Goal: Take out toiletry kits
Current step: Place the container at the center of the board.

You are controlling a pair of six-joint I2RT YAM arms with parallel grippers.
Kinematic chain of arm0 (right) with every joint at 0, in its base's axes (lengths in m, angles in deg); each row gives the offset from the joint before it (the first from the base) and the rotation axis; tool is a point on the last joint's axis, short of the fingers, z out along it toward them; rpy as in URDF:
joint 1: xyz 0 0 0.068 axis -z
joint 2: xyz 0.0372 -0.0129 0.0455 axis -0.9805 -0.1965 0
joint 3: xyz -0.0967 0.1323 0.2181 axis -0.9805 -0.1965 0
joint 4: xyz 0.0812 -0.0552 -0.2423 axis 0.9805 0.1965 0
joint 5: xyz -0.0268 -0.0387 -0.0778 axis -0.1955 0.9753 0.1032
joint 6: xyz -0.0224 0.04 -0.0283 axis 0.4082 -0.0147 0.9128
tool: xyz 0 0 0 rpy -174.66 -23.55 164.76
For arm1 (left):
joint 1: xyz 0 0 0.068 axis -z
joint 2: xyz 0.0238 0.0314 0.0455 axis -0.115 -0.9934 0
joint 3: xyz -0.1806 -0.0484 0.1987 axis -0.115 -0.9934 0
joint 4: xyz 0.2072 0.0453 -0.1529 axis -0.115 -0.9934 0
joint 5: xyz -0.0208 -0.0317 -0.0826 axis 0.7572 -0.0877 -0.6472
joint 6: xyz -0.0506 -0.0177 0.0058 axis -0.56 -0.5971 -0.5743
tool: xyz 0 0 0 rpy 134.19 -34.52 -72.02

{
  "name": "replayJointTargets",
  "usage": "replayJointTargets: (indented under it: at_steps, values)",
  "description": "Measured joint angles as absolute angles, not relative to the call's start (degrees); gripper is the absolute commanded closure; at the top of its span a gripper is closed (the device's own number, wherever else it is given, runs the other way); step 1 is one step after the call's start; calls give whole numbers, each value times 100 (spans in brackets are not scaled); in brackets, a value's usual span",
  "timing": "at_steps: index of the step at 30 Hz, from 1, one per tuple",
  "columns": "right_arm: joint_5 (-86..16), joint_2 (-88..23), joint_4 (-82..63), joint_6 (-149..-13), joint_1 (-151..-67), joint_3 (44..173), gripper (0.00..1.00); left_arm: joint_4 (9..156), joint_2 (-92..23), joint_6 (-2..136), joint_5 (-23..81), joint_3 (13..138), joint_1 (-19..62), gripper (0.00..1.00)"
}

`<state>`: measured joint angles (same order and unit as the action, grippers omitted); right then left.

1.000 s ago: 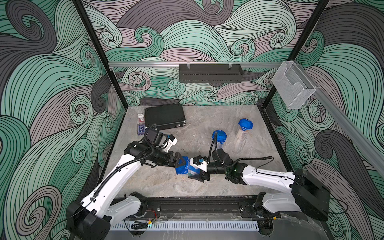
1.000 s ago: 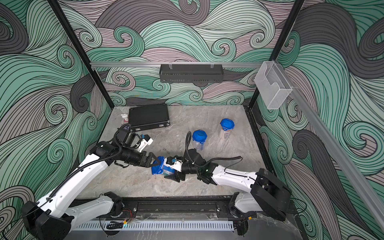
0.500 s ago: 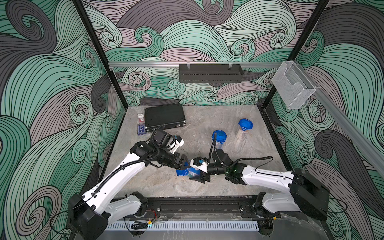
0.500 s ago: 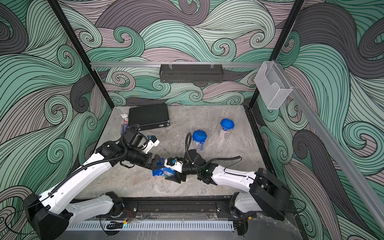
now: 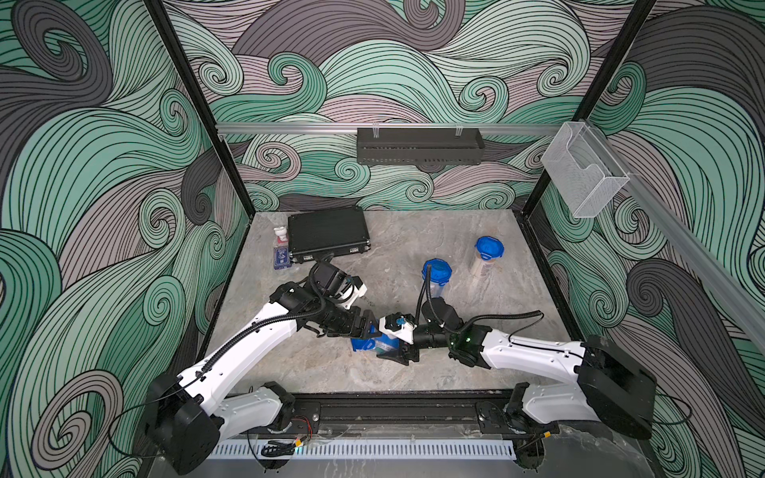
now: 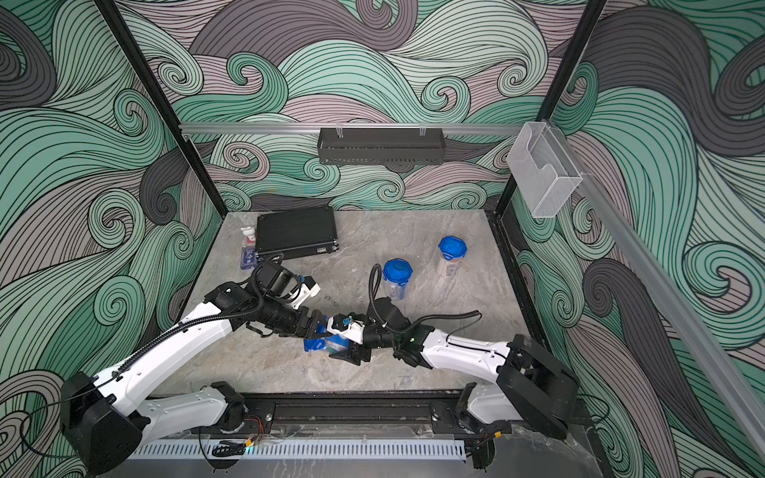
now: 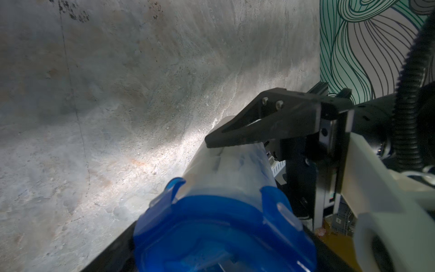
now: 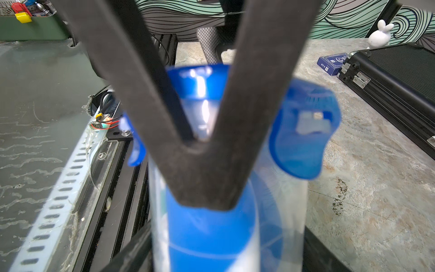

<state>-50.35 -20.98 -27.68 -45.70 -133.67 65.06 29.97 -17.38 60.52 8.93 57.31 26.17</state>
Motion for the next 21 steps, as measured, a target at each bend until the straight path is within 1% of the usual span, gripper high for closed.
replayJointTargets:
  at_steps: [2, 5, 6, 9, 12, 14, 15, 16, 18, 20, 21]
  values:
    - [-5029, -2098, -2751, -4573, -13367, 6499, 40, 3059, -1736, 5996, 841, 5685, 2617, 12]
    - [-5022, -2098, -2729, -4575, -13365, 6499, 40, 3139, -1731, 5895, 777, 5629, 2617, 20]
    - [-5020, -2098, -2720, -4575, -13365, 6497, 40, 3181, -1729, 5860, 769, 5605, 2617, 24]
    - [-5024, -2098, -2689, -4575, -13339, 6495, 40, 3345, -1692, 5781, 747, 5506, 2617, 40]
    - [-5022, -2098, -2685, -4583, -13330, 6488, 39, 3410, -1685, 5736, 751, 5487, 2617, 48]
    - [-5022, -2098, -2687, -4597, -13328, 6488, 39, 3417, -1685, 5725, 758, 5487, 2617, 49]
    - [-5020, -2098, -2687, -4597, -13328, 6488, 38, 3417, -1685, 5718, 771, 5487, 2617, 50]
    - [-5020, -2098, -2687, -4599, -13328, 6488, 37, 3417, -1685, 5712, 782, 5491, 2617, 57]
    - [-5011, -2098, -2689, -4603, -13328, 6488, 34, 3410, -1685, 5707, 821, 5511, 2617, 61]
    - [-4996, -2098, -2718, -4618, -13317, 6488, 32, 3393, -1685, 5707, 865, 5552, 2624, 69]
    - [-4996, -2098, -2740, -4621, -13306, 6488, 31, 3389, -1685, 5709, 882, 5572, 2624, 70]
